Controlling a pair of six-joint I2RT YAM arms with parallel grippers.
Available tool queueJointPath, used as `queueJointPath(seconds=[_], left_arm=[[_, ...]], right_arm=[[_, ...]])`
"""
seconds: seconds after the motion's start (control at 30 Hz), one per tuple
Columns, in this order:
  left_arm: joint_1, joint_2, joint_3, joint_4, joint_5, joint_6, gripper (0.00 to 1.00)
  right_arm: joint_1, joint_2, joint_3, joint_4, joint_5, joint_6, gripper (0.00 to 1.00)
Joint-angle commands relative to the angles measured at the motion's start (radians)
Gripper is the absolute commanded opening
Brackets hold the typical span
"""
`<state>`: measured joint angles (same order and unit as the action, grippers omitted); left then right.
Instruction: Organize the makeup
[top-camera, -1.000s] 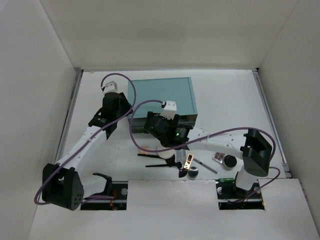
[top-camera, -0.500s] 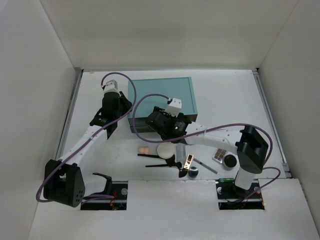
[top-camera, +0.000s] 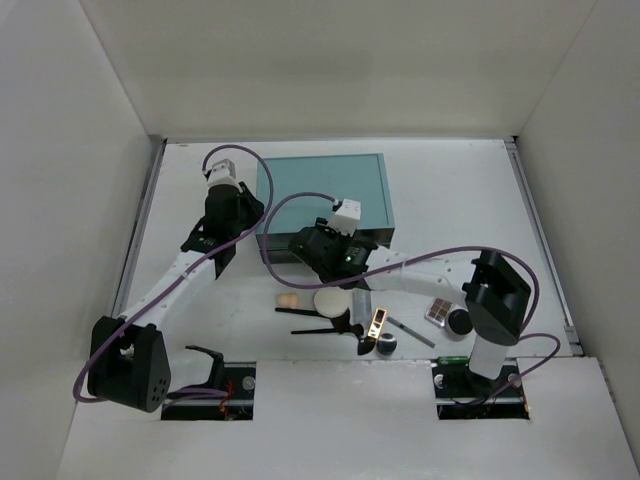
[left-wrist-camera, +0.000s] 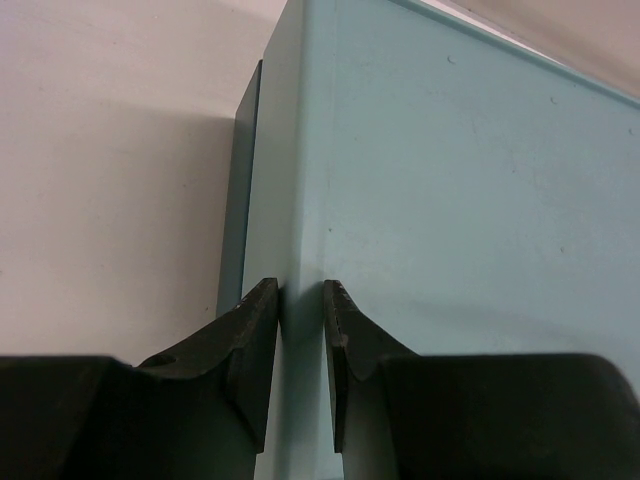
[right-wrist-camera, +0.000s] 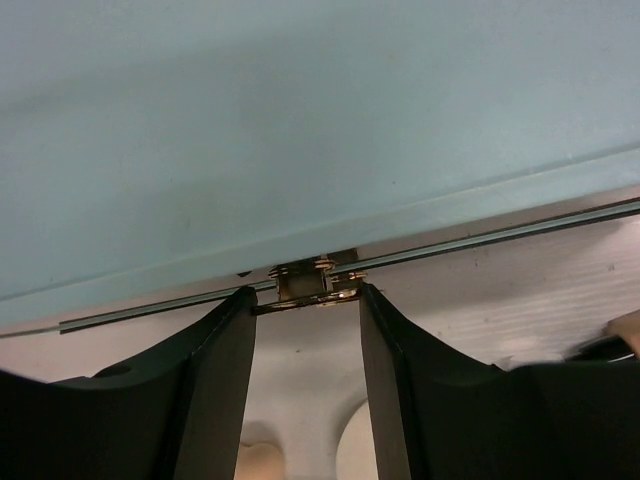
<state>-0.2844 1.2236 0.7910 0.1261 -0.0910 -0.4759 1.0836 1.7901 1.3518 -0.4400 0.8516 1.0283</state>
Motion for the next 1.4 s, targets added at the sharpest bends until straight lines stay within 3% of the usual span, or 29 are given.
queueJointPath(seconds=[0.0,0.47,0.57,0.87,0.93,1.07,1.2,1.3,1.33,1.37], left_arm=[[-0.014,0.028,-0.045,-0.059,0.024,0.003,0.05],[-0.011,0.073,-0.049,-0.043,0.001,-0.003,0.03],[-0.014,0.093,-0.032,-0.043,-0.004,-0.004,0.03],[-0.011,0.189,0.05,-0.037,-0.018,-0.004,0.02],[-0.012,0.212,0.065,-0.036,-0.018,-0.004,0.02],[-0.017,0.208,0.07,-0.042,-0.018,-0.004,0.02],[-0.011,0.127,0.05,-0.049,-0.018,-0.003,0.13],[-0.005,0.051,0.06,-0.078,-0.018,0.0,0.34],[-0.002,0.028,0.073,-0.094,-0.018,0.002,0.45],[0.0,0.005,0.085,-0.109,-0.018,0.005,0.64]], right_arm=[[0.055,-0.047,-0.045,0.034,0.006,0.032,0.16],[0.247,-0.086,-0.074,-0.184,-0.014,0.21,0.15],[0.249,-0.092,-0.068,-0.209,-0.011,0.207,0.25],[0.249,-0.208,-0.1,-0.201,-0.077,0.055,0.68],[0.249,-0.239,-0.118,-0.198,-0.123,0.021,0.74],[0.284,-0.32,-0.196,-0.204,-0.206,0.022,0.77],[0.298,-0.428,-0.344,-0.249,-0.301,0.126,0.77],[0.298,-0.481,-0.442,-0.292,-0.344,0.2,0.74],[0.298,-0.491,-0.465,-0.313,-0.355,0.219,0.74],[0.302,-0.497,-0.479,-0.337,-0.364,0.236,0.74]])
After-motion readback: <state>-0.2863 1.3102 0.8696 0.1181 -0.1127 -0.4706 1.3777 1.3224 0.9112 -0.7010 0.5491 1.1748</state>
